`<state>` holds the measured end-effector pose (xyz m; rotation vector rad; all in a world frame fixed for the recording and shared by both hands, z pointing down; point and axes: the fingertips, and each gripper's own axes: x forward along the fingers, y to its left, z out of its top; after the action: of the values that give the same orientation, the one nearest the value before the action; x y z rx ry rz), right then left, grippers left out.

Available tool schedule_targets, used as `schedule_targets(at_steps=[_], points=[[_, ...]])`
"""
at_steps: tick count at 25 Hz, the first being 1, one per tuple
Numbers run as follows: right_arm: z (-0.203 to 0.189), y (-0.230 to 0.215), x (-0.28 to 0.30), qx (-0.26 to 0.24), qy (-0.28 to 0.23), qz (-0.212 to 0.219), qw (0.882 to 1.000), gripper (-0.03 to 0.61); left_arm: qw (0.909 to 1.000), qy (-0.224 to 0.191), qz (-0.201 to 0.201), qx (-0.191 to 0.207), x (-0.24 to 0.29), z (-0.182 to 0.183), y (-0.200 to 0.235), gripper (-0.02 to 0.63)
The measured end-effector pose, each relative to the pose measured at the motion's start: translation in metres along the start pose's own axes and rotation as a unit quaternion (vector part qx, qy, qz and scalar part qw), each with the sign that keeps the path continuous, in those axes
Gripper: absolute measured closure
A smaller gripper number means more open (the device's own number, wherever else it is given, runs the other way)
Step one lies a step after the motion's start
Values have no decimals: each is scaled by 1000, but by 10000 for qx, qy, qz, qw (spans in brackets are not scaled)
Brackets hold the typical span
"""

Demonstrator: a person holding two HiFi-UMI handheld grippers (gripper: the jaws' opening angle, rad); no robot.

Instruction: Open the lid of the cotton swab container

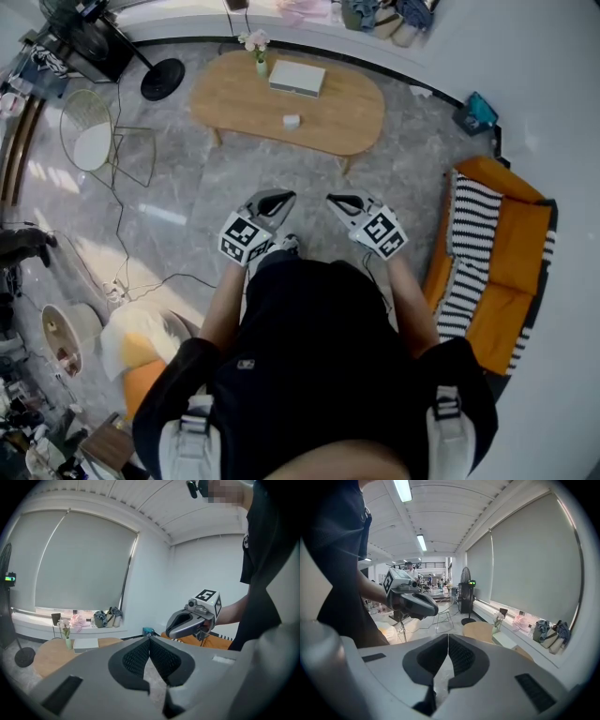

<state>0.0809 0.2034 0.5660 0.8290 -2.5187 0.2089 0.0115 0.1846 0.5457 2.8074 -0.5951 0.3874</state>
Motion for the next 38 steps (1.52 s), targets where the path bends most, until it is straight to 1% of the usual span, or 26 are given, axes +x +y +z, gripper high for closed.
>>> schedule_targets(at_steps=[6,9,12,16,29,38], points=[[9,-3,16,51,27,-94,9999,581,9999,20,-131,37,-4,4,20,612],[7,-4,26,107,88,-142,9998,581,9998,35,-170,47,-6,2,29,612],[10,-4,34,35,84,-145,9999,581,9997,43,-216,59,-9,2,37,612],[15,-4,44,58,115,-167,9998,581,9996,54,-261,57,-14,1,47,612],[20,-4,76,69,220,-128,9997,581,9997,87,-218,-40,-29,-9,76,612],[25,-11,88,93,260,-135,9995,581,9997,29,-231,-73,-29,-4,95,612]])
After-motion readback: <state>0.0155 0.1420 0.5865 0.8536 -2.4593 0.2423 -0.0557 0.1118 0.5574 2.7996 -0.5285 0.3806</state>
